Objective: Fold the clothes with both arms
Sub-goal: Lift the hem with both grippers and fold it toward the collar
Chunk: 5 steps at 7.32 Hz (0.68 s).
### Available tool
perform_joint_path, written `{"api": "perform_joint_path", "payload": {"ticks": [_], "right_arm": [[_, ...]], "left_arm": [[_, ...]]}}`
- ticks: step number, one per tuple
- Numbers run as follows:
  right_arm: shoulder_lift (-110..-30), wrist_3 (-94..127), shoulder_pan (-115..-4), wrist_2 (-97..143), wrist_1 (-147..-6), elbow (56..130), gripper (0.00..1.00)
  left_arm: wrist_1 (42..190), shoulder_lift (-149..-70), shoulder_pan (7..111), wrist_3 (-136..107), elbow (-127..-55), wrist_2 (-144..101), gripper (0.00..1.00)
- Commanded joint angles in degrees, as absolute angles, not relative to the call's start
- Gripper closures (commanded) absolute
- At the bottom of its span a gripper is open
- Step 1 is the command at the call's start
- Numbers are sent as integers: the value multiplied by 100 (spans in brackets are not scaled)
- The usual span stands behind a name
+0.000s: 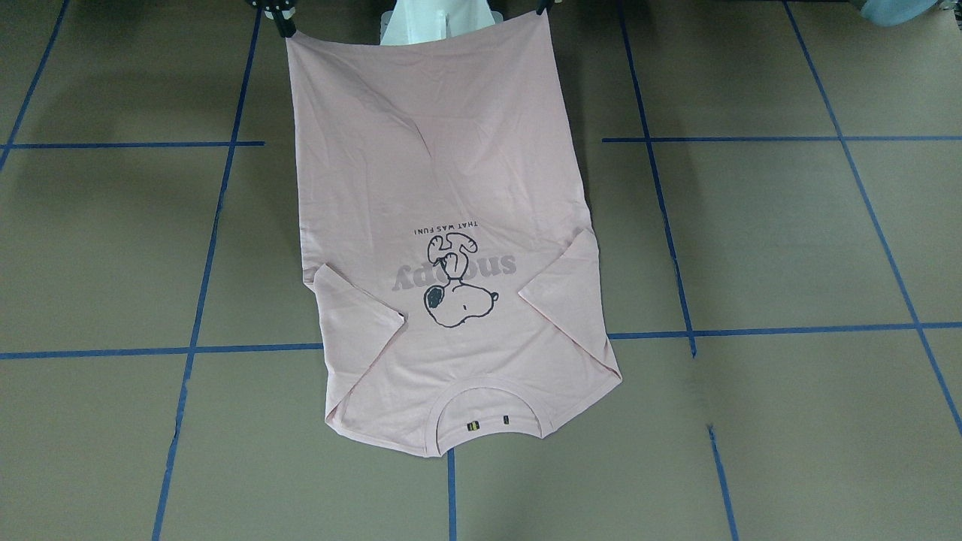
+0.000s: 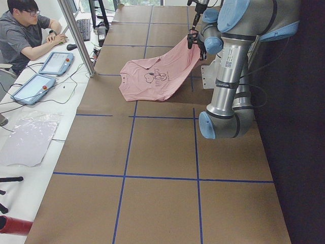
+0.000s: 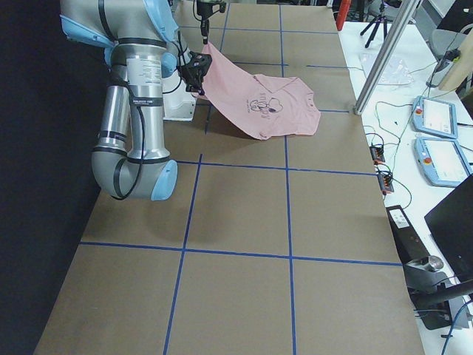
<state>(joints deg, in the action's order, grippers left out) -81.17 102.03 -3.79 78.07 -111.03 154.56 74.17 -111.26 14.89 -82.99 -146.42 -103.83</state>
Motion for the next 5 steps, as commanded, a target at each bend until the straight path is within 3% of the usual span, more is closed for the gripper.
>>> {"api": "perform_joint_path", "payload": {"ticks": [1, 5], "right_arm": [[-7186, 9689, -858, 7954, -11566, 14894, 100], [-6093, 8334, -2545, 8233, -11435, 12995, 100]], "left_arm": [[7128, -11408, 1904, -7667, -14242, -10442, 100], [7154, -11846, 3381, -6252, -12800, -10459, 100]]}}
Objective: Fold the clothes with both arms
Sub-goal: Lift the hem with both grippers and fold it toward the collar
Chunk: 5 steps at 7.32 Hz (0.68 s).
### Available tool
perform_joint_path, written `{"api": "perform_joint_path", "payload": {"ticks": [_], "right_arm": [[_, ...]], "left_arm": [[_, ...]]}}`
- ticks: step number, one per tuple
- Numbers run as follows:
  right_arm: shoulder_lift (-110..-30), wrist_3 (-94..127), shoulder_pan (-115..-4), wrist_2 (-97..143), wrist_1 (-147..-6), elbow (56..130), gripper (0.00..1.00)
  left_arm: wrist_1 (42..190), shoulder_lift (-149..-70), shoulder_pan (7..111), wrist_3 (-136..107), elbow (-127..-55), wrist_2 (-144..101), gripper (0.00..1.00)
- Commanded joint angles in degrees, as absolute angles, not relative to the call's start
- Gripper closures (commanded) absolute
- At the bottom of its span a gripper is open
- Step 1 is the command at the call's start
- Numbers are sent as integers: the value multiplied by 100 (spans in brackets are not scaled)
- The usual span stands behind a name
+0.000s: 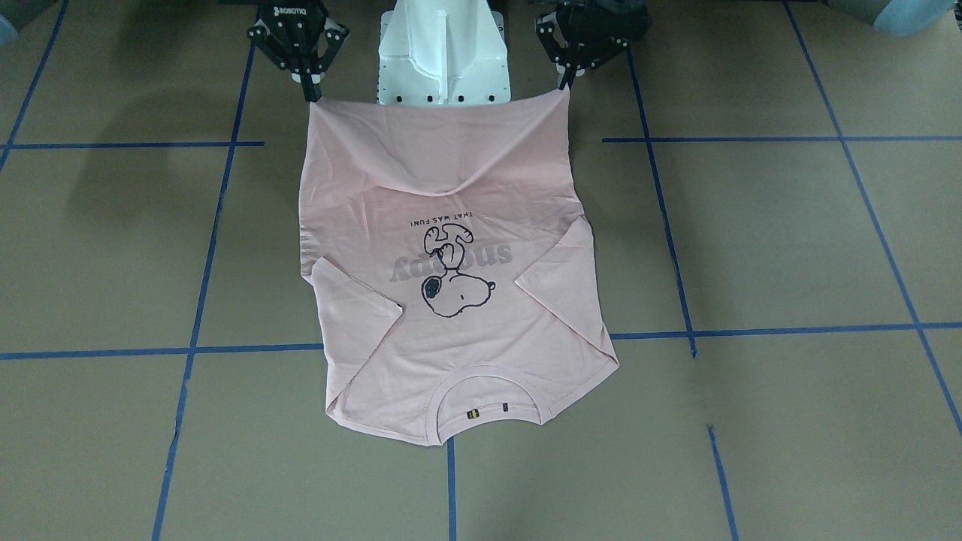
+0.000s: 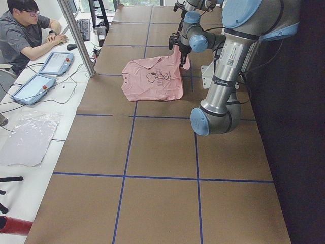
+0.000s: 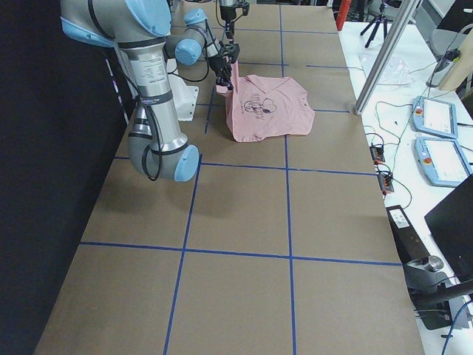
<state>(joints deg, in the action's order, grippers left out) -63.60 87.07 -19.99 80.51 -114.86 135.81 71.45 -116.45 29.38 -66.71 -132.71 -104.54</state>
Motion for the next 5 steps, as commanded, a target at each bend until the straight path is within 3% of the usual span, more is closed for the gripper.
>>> {"api": "perform_joint_path", "payload": {"ticks": [1, 3, 5], "right_arm": [[-5960, 8158, -2897, 8435, -10773, 12433, 100], [-5846, 7781, -3495, 8710, -9707, 11317, 100], [-5146, 7577, -3874, 8841, -9642, 10105, 100]], "left_arm": [[7285, -11935, 3645, -6032, -12518, -10459, 100], [8099, -11962, 4058, -5776, -11633, -10468, 100], [8847, -12049, 4542, -5320, -10658, -10459, 100]]}}
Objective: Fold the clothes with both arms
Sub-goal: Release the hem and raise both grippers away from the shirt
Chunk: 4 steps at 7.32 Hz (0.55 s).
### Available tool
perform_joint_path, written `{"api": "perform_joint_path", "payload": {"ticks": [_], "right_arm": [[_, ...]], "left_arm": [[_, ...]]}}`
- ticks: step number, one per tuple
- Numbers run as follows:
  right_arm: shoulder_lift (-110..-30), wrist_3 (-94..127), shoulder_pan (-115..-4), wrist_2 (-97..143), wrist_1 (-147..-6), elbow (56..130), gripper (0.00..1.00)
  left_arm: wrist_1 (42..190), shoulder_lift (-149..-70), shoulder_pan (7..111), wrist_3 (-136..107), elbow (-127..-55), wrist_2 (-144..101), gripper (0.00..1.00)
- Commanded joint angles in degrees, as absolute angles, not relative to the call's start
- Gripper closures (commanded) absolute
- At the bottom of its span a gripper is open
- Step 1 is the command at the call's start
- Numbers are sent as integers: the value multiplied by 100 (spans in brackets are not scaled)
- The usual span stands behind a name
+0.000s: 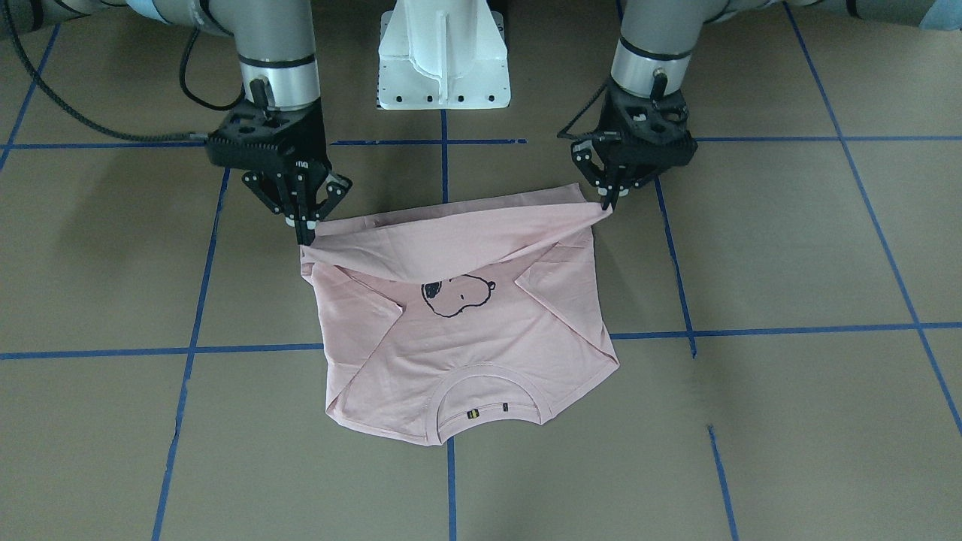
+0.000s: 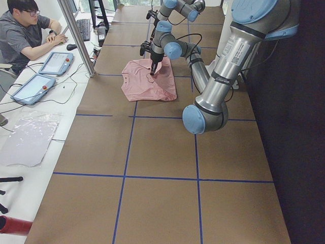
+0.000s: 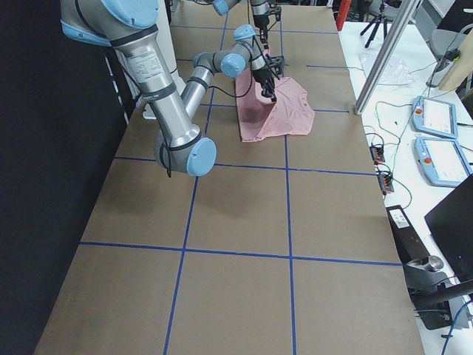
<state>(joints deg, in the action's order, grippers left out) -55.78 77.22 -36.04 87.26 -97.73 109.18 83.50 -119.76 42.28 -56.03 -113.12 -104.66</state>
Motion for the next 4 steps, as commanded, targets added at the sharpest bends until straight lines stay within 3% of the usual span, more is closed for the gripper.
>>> {"api": "perform_joint_path", "payload": {"ticks": [1, 3, 4], "right_arm": [[-4820, 7541, -4024, 8868, -9033, 9220, 100], [-4606, 7323, -4165, 8877, -7687, 7688, 100], [-4562, 7104, -4331, 9007, -7560, 7395, 77]], "left_arm": [[9242, -12198, 4605, -5274, -9974, -10450, 100], [10401, -12392, 4667, -5274, -8690, -10441, 100], [10693, -12453, 4693, -5247, -8327, -10441, 60]]}}
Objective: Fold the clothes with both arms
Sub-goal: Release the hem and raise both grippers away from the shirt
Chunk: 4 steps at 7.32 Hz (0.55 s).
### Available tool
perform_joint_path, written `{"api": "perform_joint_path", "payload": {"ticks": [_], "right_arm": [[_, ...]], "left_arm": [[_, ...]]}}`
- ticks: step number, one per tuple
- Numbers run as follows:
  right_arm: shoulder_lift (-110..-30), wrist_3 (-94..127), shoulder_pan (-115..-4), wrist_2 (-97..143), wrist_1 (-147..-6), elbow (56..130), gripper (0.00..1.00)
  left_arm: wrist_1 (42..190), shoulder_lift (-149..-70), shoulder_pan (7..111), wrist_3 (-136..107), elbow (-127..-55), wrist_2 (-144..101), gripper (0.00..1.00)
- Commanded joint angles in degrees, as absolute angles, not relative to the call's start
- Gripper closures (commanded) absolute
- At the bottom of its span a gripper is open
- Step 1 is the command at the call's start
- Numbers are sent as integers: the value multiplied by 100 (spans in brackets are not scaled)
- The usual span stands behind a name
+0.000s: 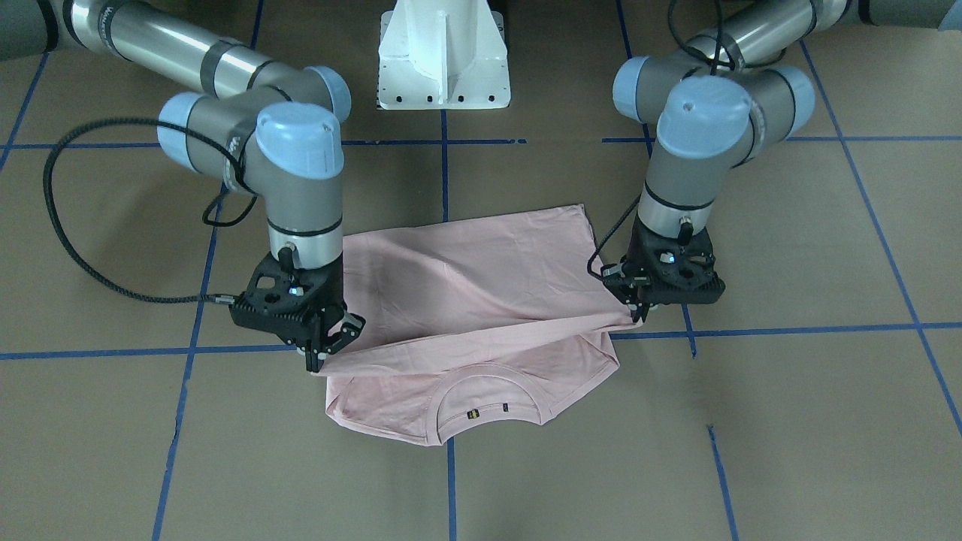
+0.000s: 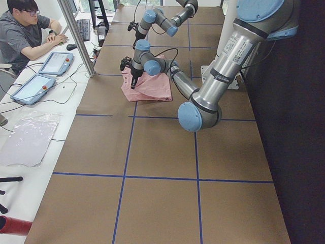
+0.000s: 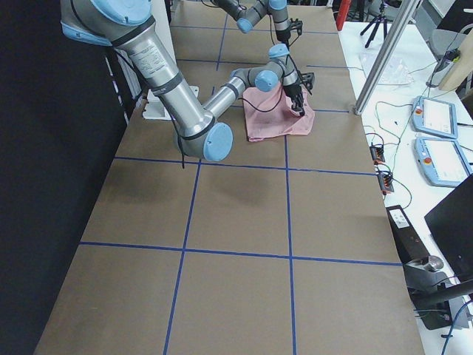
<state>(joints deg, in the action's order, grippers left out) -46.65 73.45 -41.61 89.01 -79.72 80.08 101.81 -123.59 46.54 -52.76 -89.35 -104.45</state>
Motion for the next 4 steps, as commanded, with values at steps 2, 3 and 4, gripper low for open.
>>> {"api": "perform_joint_path", "payload": {"ticks": [2, 3, 4], "right_arm": [[-4255, 6813, -4534, 9219, -7559, 6909, 0], [-4228, 6568, -4622, 9411, -7559, 6926, 0], [-4254, 6357, -4745, 9883, -7567, 7056, 0]], "left_arm": [[10872, -12445, 4947, -4538, -8200, -10459, 0], [10855, -12428, 5027, -4109, -8279, -10494, 0], [10854, -12271, 5045, -4052, -8688, -10503, 0]]}}
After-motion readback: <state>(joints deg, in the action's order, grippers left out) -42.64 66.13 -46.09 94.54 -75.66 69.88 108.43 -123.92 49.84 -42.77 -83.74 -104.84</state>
